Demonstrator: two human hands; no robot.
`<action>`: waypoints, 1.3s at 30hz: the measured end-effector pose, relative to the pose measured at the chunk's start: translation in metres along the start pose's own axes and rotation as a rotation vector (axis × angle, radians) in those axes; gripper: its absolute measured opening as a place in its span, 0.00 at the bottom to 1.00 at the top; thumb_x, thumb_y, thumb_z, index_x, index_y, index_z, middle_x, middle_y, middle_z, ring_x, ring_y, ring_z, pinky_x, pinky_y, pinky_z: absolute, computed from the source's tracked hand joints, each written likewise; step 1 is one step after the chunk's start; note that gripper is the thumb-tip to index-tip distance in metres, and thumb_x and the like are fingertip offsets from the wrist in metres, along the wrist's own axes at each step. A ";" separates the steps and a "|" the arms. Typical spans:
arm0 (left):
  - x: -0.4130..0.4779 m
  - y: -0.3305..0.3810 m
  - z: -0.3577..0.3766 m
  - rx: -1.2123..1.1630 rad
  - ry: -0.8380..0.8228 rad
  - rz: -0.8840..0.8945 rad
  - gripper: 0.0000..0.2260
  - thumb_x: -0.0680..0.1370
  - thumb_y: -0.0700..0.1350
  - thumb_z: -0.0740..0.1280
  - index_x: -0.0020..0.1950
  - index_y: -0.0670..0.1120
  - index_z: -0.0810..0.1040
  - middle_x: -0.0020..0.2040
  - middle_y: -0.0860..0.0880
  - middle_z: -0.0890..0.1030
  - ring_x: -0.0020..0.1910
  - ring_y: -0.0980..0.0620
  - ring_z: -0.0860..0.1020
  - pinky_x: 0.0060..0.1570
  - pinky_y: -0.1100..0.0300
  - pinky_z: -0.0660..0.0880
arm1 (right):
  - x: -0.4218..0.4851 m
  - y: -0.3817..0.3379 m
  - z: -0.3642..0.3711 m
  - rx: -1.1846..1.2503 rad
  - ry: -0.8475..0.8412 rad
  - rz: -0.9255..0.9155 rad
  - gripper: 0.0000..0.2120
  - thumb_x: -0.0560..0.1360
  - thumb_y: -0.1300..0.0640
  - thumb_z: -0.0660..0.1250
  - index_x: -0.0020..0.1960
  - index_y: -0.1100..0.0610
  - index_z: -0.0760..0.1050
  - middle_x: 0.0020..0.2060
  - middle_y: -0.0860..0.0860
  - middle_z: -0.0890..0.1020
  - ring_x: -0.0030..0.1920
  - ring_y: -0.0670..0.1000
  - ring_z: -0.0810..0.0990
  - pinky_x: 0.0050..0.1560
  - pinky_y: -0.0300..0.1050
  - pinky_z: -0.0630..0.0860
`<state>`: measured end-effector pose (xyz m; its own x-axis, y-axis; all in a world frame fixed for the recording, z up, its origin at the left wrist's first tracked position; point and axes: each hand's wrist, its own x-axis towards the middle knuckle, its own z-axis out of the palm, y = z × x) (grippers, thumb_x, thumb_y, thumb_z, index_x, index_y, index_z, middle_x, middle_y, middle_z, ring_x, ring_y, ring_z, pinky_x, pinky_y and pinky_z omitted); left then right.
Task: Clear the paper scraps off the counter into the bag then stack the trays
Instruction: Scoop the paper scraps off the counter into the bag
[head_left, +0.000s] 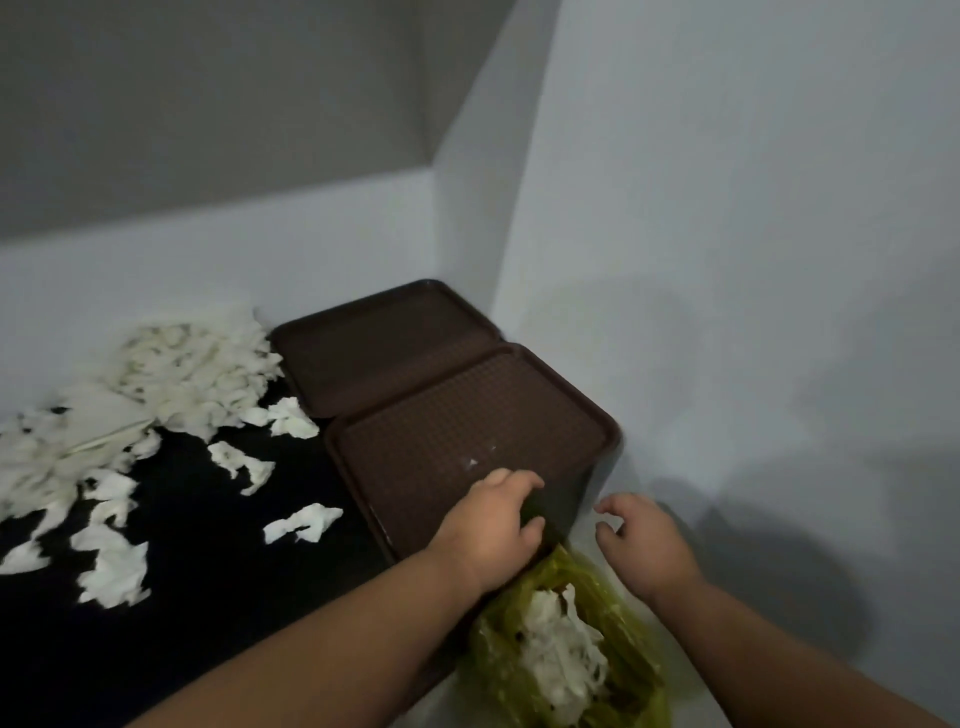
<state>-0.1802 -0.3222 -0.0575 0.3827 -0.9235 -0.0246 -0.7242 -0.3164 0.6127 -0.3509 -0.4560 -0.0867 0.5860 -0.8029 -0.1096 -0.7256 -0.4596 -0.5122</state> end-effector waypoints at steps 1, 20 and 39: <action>-0.006 -0.009 -0.017 0.005 0.033 -0.005 0.20 0.79 0.54 0.65 0.71 0.58 0.69 0.65 0.56 0.72 0.64 0.55 0.72 0.64 0.54 0.74 | 0.003 -0.016 0.001 0.008 0.022 -0.017 0.12 0.77 0.54 0.65 0.60 0.50 0.78 0.52 0.46 0.77 0.48 0.46 0.78 0.49 0.39 0.71; -0.231 -0.300 -0.179 0.240 0.231 -0.697 0.43 0.73 0.68 0.65 0.81 0.59 0.46 0.81 0.46 0.43 0.80 0.43 0.42 0.77 0.40 0.51 | -0.039 -0.305 0.194 0.044 -0.348 -0.289 0.44 0.73 0.48 0.72 0.80 0.44 0.48 0.78 0.51 0.49 0.77 0.53 0.58 0.74 0.47 0.63; -0.153 -0.380 -0.189 0.360 0.080 -0.833 0.33 0.79 0.69 0.52 0.80 0.60 0.44 0.82 0.48 0.39 0.80 0.39 0.41 0.72 0.29 0.47 | 0.073 -0.400 0.250 -0.232 -0.445 -0.516 0.50 0.73 0.66 0.66 0.77 0.34 0.39 0.76 0.49 0.28 0.74 0.56 0.60 0.53 0.42 0.78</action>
<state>0.1450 -0.0200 -0.1379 0.8912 -0.3522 -0.2859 -0.3257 -0.9355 0.1370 0.0728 -0.2357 -0.1027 0.9305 -0.2533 -0.2646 -0.3453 -0.8473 -0.4035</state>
